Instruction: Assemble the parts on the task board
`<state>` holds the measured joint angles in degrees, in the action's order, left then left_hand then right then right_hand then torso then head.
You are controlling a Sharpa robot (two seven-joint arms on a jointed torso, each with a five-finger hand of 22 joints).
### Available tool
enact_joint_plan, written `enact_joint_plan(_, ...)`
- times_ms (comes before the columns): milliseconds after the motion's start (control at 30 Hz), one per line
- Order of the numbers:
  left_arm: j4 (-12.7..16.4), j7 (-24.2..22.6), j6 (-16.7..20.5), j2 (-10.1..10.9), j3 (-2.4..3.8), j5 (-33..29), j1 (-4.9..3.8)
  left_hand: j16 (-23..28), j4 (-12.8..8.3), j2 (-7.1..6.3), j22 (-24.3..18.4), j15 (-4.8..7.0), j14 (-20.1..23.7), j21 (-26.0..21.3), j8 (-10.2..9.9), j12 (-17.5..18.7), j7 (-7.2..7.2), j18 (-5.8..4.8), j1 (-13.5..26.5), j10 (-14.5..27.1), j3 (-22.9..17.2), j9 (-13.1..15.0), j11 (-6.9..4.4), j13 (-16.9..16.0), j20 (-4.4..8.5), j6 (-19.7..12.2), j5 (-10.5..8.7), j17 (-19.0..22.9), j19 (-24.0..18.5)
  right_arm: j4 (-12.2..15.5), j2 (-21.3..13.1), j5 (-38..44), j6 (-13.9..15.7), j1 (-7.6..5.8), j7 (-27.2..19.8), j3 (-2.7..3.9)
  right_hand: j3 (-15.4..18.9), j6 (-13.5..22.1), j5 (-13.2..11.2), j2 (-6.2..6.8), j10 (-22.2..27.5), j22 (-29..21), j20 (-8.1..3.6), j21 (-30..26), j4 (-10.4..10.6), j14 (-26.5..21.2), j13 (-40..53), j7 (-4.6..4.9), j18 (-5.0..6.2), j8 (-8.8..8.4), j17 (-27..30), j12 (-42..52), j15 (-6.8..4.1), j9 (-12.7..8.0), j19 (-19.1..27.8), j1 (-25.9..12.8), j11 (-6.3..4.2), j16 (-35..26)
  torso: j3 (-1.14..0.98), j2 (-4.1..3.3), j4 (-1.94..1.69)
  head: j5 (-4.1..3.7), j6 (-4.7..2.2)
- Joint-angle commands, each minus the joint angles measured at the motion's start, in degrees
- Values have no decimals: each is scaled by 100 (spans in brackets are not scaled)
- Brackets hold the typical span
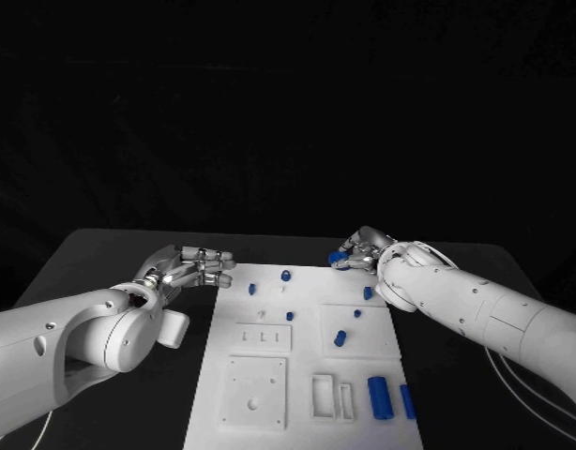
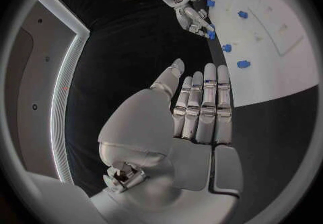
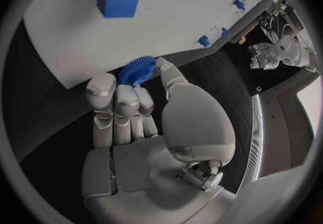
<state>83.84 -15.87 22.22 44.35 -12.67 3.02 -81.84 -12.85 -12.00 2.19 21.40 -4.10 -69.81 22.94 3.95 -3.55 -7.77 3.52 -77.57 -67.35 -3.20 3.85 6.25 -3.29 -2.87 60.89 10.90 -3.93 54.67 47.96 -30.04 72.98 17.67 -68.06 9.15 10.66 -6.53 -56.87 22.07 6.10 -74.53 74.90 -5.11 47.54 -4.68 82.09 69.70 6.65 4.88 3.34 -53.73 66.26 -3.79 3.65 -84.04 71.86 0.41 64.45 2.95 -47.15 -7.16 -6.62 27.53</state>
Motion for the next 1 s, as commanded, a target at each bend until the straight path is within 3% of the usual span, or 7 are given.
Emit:
enact_joint_plan(33, 17, -21, -63, -3, 7, 26, -13, -6, 24, -48, 8, 7, 22, -38, -6, 2, 0, 20, -21, 40, 3, 0, -7, -7, 1, -36, -29, 4, 48, 44, -12, 73, 118, 13, -57, -6, -78, -58, 69, -35, -29, 572, 12, 28, -47, 26, 10, -7, 88, 22, -14, 37, -17, -3, -256, -27, -17, -22, 2, -2, -1, -14, -1)
enact_joint_plan(300, 24, -20, -58, 6, 7, 26, -13, -6, 24, -48, 8, 7, 22, -38, -6, 2, 0, 20, -21, 40, 3, 0, -7, -7, 1, -36, -29, 4, 48, 154, -51, 466, 378, 13, -107, -6, -455, -166, 308, 28, -42, 584, -2, 95, -254, 28, 22, -26, 76, 22, -23, 39, -34, -3, -259, -118, -40, -24, 1, -8, 0, -42, 61)
enact_joint_plan(633, 42, -20, -52, 28, 7, 26, -13, -6, 24, -48, 8, 7, 22, -38, -6, 2, 0, 20, -21, 40, 3, 0, -7, -7, 1, -36, -29, 4, 48, 348, -166, 570, 366, 13, -99, -6, -754, -225, 434, 66, -41, 589, -16, 131, -361, 29, 21, -37, 66, 19, -22, 25, -44, -6, -256, -251, -52, -37, 0, -7, 5, -49, 73)
enact_joint_plan(933, 63, -14, -47, 56, 7, 26, -13, -6, 24, -48, 8, 7, 22, -38, -6, 2, 0, 20, -21, 40, 3, 0, -7, -7, 1, -36, -29, 4, 48, 461, -251, 514, 240, 12, -34, -6, -418, -80, 455, 70, 1, 582, -3, 105, -261, 24, -27, -13, 71, 30, -4, -36, -27, -2, -248, -225, -29, -63, 4, -9, -2, -68, 64)
enact_joint_plan(1000, 64, -13, -47, 58, 7, 26, -13, -6, 24, -48, 8, 7, 22, -38, -6, 2, 0, 20, -21, 40, 3, 0, -7, -7, 1, -36, -29, 4, 48, 446, -252, 480, 247, 12, -35, -6, -231, 275, 424, 67, 25, 575, 8, 75, -194, 22, -62, 7, 78, 18, 18, -73, -16, -17, -245, -190, -13, -89, 4, -9, -1, -76, 66)
